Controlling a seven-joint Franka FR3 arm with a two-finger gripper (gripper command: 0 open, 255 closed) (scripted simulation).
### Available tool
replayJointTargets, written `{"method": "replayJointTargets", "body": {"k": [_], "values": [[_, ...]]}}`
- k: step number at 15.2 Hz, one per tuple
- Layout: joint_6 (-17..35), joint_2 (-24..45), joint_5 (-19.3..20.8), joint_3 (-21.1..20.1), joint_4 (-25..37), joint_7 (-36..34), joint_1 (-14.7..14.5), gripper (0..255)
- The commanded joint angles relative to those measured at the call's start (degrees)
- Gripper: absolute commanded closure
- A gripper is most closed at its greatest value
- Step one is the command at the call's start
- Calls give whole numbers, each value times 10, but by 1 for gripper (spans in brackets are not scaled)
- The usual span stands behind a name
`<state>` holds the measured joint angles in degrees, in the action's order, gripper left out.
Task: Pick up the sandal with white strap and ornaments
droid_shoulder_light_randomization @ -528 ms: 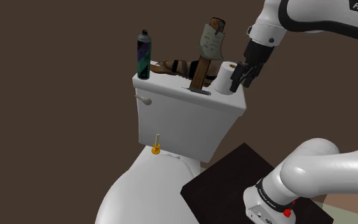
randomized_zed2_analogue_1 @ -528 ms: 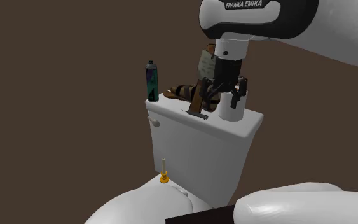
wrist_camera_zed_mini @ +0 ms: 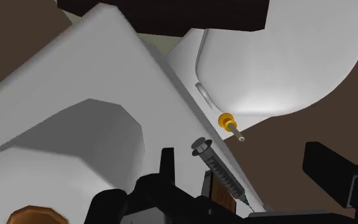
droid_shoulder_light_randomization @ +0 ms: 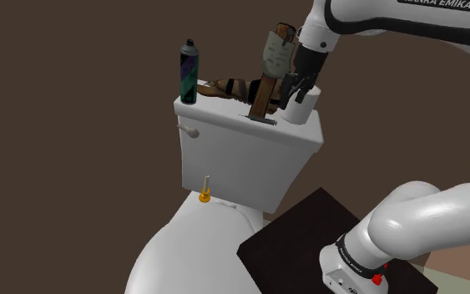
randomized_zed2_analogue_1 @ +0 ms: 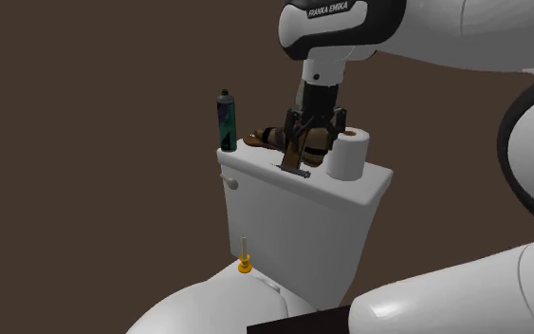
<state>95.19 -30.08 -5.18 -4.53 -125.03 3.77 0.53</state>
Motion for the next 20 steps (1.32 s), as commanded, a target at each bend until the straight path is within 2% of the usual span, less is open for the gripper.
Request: {"method": "replayJointTargets", "body": {"k": [1, 7, 12, 20], "values": [[21, 38, 4, -2, 21, 10, -2, 0], [57, 165, 19, -13, 126, 29, -7, 0], [66, 274, 36, -24, 235, 41, -14, 0], [37, 464, 74, -39, 470, 56, -36, 0]]}}
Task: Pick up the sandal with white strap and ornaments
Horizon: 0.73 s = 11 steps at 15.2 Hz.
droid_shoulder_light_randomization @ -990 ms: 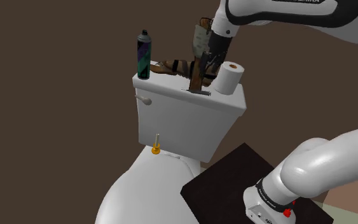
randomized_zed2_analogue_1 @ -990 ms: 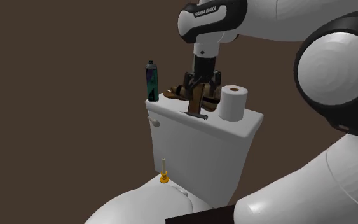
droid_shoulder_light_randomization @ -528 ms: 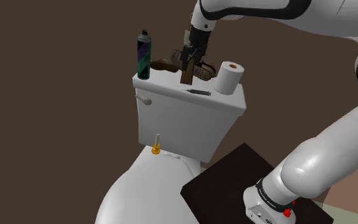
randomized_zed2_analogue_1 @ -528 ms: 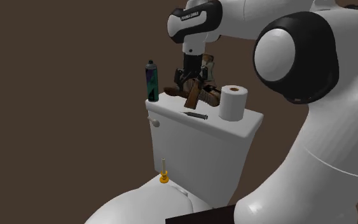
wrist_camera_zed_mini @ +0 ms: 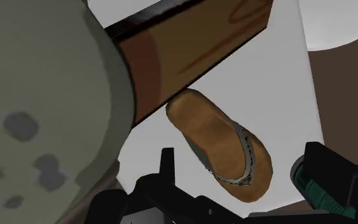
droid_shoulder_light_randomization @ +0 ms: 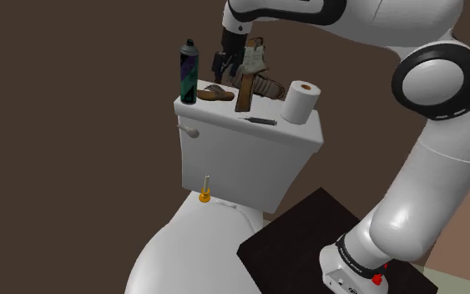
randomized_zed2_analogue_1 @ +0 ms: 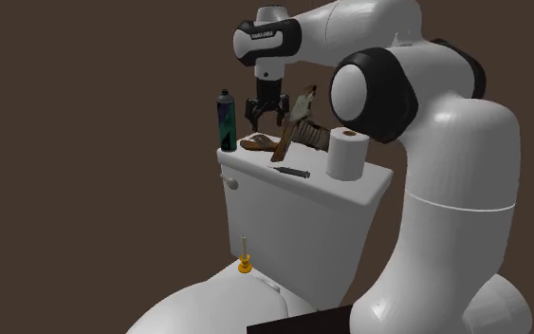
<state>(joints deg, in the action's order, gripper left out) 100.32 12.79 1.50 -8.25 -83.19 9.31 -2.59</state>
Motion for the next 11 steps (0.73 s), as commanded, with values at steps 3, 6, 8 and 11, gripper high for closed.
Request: {"method": "replayJointTargets", "body": {"k": [3, 6, 8, 11], "values": [[-47, 123, 24, -5, 177, 8, -20, 0], [-37, 136, 27, -5, 180, 10, -23, 0], [-18, 131, 26, -5, 157, 10, -21, 0], [8, 125, 25, -5, 125, 9, -19, 0]]}}
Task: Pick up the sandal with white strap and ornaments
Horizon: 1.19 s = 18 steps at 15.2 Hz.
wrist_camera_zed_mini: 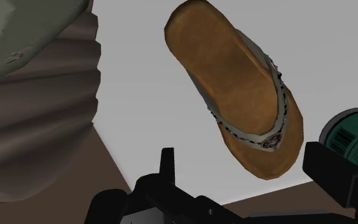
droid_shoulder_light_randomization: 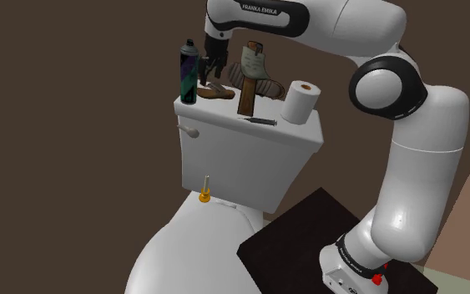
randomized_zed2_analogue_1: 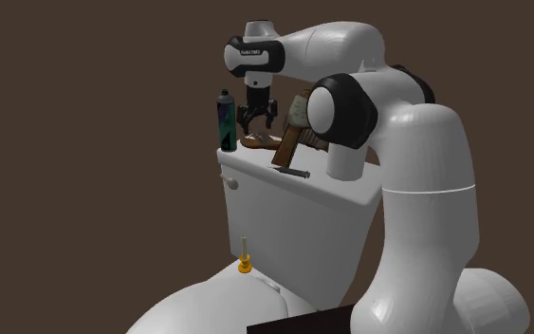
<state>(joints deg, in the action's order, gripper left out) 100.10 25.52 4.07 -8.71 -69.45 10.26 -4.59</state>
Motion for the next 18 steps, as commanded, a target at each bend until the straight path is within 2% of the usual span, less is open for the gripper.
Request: {"method": "replayJointTargets", "body": {"k": [1, 2, 3, 12, 18], "values": [[15, -3, 0, 0, -18, 0, 1, 0], [15, -3, 0, 0, -18, 0, 1, 0], [14, -2, 0, 0, -15, 0, 1, 255], [15, -3, 0, 0, -18, 0, 1, 255], [-39, 10, 1, 0, 48, 0, -3, 255]]}}
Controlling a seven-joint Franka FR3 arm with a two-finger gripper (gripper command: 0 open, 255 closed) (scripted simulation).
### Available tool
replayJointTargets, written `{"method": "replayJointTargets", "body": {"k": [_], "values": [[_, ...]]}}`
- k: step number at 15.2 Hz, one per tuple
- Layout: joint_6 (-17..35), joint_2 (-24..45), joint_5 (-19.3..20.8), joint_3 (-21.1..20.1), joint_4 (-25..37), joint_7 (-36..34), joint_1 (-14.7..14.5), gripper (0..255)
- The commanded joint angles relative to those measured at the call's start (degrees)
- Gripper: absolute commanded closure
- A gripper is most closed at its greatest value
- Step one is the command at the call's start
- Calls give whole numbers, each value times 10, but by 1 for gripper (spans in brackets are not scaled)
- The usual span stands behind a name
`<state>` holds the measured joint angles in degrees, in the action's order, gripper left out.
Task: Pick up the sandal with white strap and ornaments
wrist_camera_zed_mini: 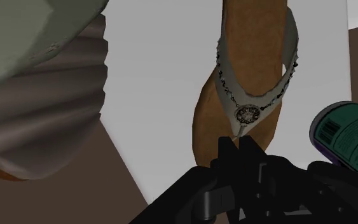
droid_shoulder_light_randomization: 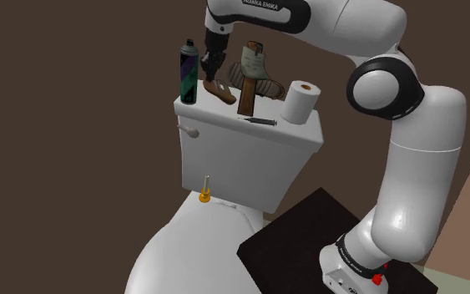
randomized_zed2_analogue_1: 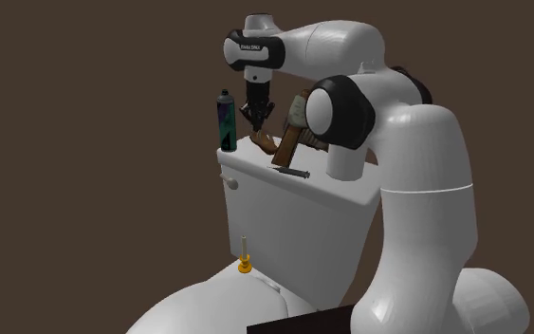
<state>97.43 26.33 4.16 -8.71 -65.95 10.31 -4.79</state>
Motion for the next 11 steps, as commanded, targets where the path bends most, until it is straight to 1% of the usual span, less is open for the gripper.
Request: {"method": "replayJointTargets", "body": {"k": [1, 5, 9, 11], "values": [[-22, 5, 1, 0, 26, 0, -2, 255], [-63, 21, 3, 0, 84, 1, -6, 255], [-111, 47, 6, 1, 158, 1, -12, 255], [-113, 48, 6, 1, 161, 1, -12, 255]]}}
